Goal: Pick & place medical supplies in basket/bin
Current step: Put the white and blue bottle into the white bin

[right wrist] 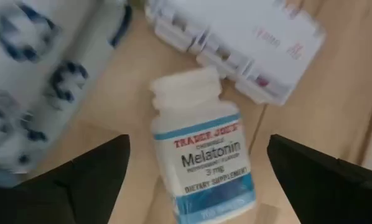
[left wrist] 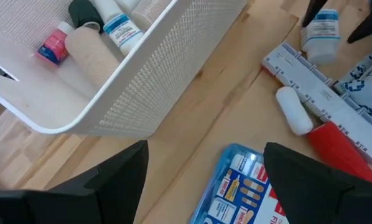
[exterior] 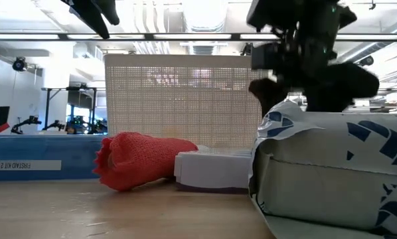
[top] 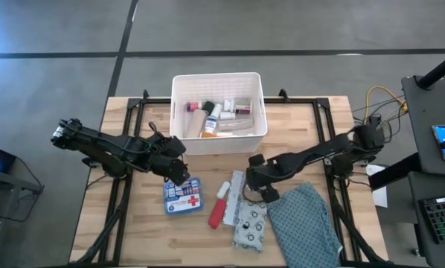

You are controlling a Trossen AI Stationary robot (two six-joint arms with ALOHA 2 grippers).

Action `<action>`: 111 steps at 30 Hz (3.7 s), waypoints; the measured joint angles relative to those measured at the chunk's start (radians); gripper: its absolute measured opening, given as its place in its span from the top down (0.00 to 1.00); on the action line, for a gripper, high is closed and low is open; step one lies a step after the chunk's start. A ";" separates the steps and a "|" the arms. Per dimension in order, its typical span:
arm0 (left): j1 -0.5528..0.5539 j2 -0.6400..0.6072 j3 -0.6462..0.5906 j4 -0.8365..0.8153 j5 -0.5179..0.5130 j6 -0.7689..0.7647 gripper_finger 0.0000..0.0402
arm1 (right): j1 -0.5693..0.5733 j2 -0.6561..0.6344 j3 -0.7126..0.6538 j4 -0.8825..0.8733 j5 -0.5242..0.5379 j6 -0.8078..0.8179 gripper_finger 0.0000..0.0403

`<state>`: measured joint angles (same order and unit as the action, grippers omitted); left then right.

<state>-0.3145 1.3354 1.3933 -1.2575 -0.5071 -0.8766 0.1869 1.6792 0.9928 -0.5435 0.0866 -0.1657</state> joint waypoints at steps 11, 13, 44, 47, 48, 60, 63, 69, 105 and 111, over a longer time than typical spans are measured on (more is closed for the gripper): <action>0.000 0.000 0.000 0.000 0.000 -0.016 0.27 | 0.000 0.082 0.001 -0.011 0.054 0.016 0.23; 0.000 0.000 0.000 0.000 0.000 -0.016 0.27 | -0.003 0.083 0.001 -0.011 0.036 0.021 0.32; -0.001 0.001 -0.037 0.010 -0.045 0.000 0.27 | -0.457 -0.136 0.707 -0.320 0.187 0.271 0.25; -0.006 0.001 -0.050 0.027 -0.041 -0.032 0.27 | -0.484 -0.096 0.817 -0.510 0.104 0.291 0.25; -0.006 0.001 -0.054 0.037 -0.039 -0.034 0.27 | -0.475 -0.090 0.839 -0.572 0.099 0.292 0.25; -0.006 0.001 -0.186 0.172 0.016 -0.020 0.27 | -0.138 -0.148 0.613 -0.729 0.035 0.844 0.25; -0.006 0.001 -0.208 0.176 0.033 -0.020 0.27 | -0.081 -0.144 0.496 -0.568 0.057 1.136 0.25; -0.016 0.000 -0.202 0.151 0.079 0.010 0.27 | -0.046 -0.052 0.317 -0.208 0.166 1.451 0.26; -0.220 -0.095 -0.238 0.007 0.054 -0.050 0.27 | -0.074 0.289 0.465 -0.226 0.328 1.547 0.53; -0.222 -0.095 -0.248 0.009 0.022 -0.050 0.27 | 0.046 0.077 0.603 -0.089 0.506 1.225 0.53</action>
<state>-0.5365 1.2407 1.1449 -1.2488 -0.4855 -0.9268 0.2329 1.7563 1.5953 -0.6327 0.5927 1.0596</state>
